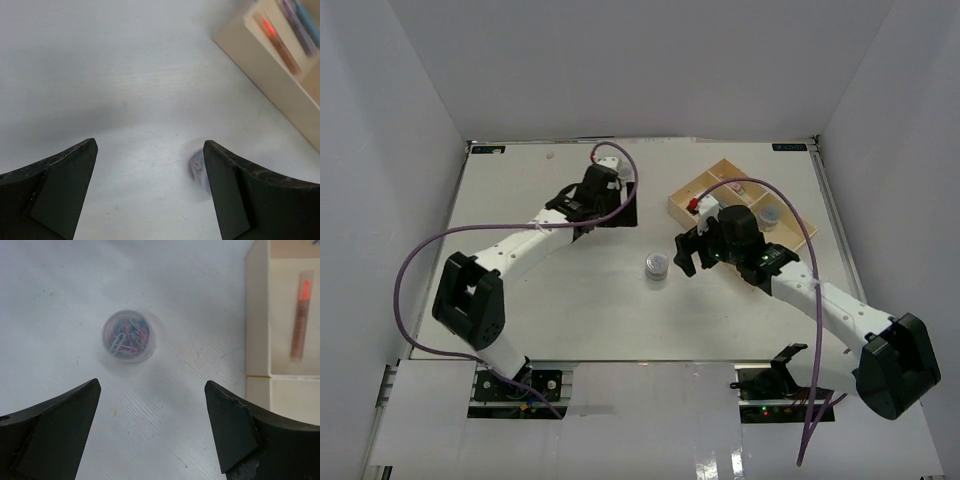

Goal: Sort the stationery into containers
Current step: Pick up the stationery from the center of the board.

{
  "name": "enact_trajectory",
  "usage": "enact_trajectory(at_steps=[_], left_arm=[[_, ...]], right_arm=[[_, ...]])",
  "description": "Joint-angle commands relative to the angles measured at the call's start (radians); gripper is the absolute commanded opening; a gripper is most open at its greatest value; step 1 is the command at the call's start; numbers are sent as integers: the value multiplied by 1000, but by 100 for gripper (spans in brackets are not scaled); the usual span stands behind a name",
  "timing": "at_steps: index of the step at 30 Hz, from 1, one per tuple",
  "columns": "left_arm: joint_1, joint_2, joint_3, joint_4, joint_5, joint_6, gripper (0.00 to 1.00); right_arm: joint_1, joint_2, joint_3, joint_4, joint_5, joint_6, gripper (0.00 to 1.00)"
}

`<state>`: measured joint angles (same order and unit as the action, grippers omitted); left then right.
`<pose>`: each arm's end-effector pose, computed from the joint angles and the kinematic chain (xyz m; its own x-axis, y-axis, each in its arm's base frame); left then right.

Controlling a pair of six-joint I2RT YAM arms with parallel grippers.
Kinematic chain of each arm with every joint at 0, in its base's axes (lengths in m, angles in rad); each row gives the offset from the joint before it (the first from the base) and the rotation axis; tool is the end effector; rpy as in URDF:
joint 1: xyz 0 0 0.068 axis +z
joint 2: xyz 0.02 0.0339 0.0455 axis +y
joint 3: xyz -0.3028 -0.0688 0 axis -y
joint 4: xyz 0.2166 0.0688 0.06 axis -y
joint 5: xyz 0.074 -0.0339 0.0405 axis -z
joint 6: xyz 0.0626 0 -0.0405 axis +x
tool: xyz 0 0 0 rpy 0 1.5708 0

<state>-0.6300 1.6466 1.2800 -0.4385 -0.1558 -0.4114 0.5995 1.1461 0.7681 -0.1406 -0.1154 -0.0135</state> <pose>0.2973 -0.2047 0.2959 -0.7319 0.0447 -0.6799 0.2209 0.9595 -0.1746 0.1916 0.1397 0.2977 -0.4005 -0.2900 -0.8692 -0.6485 0.7599 0.0453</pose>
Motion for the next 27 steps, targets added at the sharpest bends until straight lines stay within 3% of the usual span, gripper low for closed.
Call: enact_trajectory(at_steps=[1,9,12,21,27], left_arm=[[125,-117,-57,24,67,13,98],[303,-264,-229,75,116,40,98],[328,-298,-294,115,99,45,98],[371,-304,-292,123,84,59,98],[377,-314,-295,123,85,60,98]], right_arm=[[77,111,92,-7,66,-43,91],[178,363,232,-33,169,-36,93],[201,435,273,-45,195,-23,94],[236,552,336,-91,212,-3,100],[237,569,338,-114,244,4,83]])
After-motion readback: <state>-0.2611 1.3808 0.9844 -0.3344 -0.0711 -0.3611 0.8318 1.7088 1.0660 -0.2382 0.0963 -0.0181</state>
